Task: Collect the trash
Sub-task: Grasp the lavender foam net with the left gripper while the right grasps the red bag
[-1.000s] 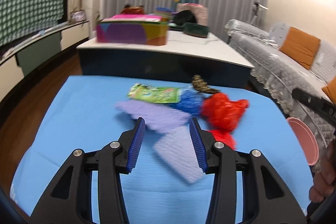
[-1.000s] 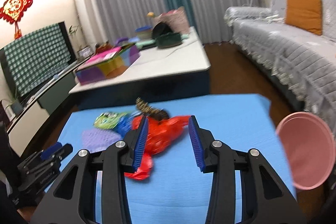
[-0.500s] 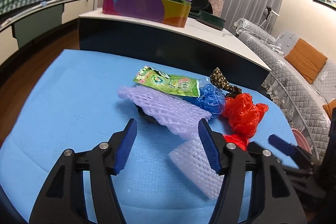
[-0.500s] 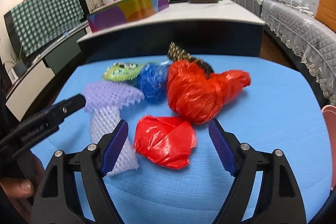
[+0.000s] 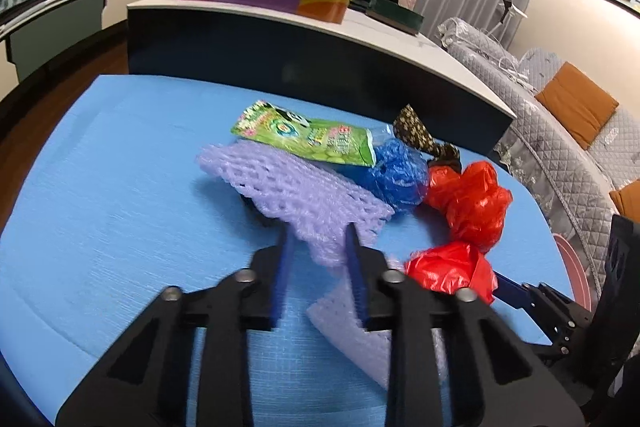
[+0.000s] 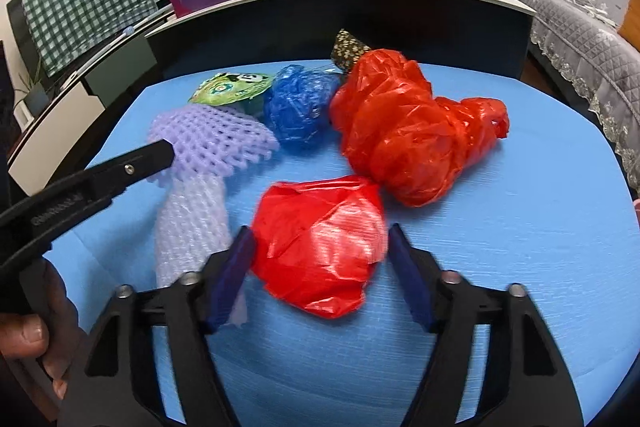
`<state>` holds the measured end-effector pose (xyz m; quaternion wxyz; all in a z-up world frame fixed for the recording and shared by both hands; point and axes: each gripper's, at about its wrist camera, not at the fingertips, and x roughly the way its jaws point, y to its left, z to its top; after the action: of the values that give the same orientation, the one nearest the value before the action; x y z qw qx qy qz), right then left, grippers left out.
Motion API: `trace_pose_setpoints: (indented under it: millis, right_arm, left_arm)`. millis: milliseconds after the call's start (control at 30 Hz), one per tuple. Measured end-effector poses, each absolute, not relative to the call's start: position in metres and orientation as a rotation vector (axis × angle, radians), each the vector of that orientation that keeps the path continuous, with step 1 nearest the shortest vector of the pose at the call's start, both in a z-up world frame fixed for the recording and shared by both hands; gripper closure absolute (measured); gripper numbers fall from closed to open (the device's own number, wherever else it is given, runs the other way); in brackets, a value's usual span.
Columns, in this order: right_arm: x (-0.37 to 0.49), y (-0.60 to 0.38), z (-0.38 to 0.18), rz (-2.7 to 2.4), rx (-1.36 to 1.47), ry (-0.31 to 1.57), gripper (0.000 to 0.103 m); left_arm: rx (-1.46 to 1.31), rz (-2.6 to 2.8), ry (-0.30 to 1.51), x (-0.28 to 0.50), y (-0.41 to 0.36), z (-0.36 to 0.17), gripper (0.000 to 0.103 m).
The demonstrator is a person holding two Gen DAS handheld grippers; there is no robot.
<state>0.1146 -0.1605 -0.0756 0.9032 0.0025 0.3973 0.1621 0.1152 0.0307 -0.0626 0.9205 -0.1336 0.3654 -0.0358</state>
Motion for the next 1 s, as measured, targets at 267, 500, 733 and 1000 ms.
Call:
trace_pose_setpoints:
  millis: [267, 500, 733, 1000]
  right_arm:
    - [0.110, -0.164, -0.065, 0.327, -0.005, 0.793, 0.054]
    - [0.104, -0.173, -0.049, 0.326, 0.020, 0.754, 0.078]
    - [0.093, -0.183, -0.037, 0.335, 0.035, 0.723, 0.085]
    - [0.078, -0.196, -0.006, 0.330, 0.053, 0.640, 0.086]
  left_arm:
    - [-0.237, -0.041, 0.732, 0.110, 0.029, -0.057, 0.093]
    - [-0.169, -0.013, 0.679, 0.104, 0.019, -0.039, 0.094]
    - [-0.161, 0.001, 0.643, 0.094, 0.019, -0.025, 0.094]
    - [-0.126, -0.026, 0.587, 0.083, 0.005, -0.003, 0.094]
